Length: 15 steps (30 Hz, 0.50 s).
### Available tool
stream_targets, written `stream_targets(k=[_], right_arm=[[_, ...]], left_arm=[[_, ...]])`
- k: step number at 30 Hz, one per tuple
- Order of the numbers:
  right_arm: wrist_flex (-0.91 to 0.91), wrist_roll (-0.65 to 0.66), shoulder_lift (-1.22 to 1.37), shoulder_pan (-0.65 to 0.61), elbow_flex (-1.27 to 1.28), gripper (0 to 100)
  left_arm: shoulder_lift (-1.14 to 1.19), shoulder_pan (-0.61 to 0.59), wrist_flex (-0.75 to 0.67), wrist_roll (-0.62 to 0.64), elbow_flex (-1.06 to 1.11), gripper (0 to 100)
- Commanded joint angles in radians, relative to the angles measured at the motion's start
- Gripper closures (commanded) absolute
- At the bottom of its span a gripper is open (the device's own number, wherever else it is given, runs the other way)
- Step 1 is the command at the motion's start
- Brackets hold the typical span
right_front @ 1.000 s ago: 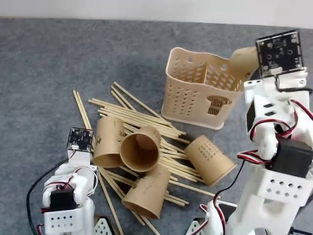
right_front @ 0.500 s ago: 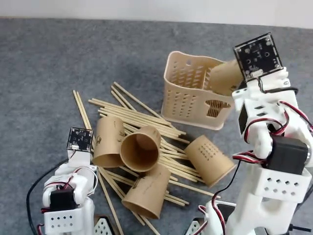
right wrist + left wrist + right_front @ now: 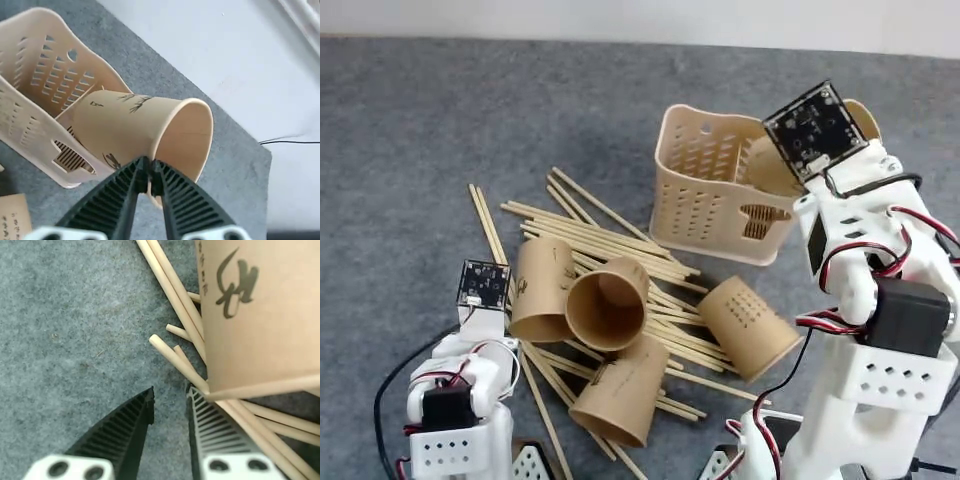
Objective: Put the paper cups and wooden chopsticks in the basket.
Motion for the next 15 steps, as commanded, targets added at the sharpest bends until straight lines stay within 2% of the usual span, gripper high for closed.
stream_targets(k=[1, 9, 15], right_arm=[[-0.005, 0.058, -0.028, -0.045, -0.036, 98.9], [-0.005, 0.152, -0.028, -0.111, -0.036, 98.8], [-0.004, 0.170, -0.028, -0.110, -0.035, 92.8]], left_arm=[[-0.001, -0.002, 0.002, 0.008, 0.021, 88], [-0.001, -0.002, 0.002, 0.008, 0.021, 88], [-0.001, -0.002, 0.002, 0.008, 0.021, 88]])
